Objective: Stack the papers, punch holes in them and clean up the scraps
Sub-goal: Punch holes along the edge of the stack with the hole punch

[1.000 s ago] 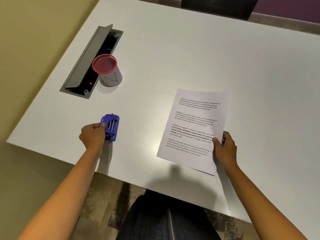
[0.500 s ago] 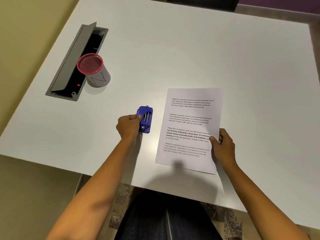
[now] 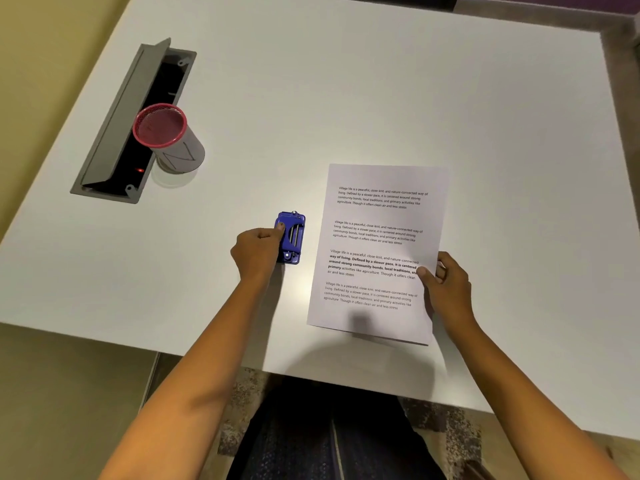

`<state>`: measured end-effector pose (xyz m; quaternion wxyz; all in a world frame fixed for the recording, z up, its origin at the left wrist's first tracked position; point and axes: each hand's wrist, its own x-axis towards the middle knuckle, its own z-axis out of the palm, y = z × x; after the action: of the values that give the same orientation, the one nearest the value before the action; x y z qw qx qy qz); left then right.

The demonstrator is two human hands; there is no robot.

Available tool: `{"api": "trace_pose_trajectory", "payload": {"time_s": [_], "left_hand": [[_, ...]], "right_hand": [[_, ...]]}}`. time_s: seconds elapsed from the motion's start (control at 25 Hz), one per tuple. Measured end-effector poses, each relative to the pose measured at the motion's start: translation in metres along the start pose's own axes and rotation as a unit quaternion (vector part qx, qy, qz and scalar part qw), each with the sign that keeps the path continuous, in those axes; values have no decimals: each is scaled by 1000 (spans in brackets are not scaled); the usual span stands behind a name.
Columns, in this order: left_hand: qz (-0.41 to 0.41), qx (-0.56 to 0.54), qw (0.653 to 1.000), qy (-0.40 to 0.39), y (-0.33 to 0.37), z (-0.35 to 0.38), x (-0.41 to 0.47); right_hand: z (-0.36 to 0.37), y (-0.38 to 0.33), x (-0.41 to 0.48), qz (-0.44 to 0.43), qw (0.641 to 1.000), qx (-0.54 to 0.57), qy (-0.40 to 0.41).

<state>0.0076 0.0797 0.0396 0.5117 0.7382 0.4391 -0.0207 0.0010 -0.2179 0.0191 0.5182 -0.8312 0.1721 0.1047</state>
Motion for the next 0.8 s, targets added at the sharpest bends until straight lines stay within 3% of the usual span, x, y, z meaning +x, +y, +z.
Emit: {"api": "trace_pose_trajectory", "payload": {"time_s": [0.36,0.8], "left_hand": [[32,15,999,-19,-3,-5,2],[11,-12,1000,-6,-9,-1,6]], "right_hand": [[18,-9,5,7,1000,8,-18],[43,-14,0,5,999,20,-47]]}}
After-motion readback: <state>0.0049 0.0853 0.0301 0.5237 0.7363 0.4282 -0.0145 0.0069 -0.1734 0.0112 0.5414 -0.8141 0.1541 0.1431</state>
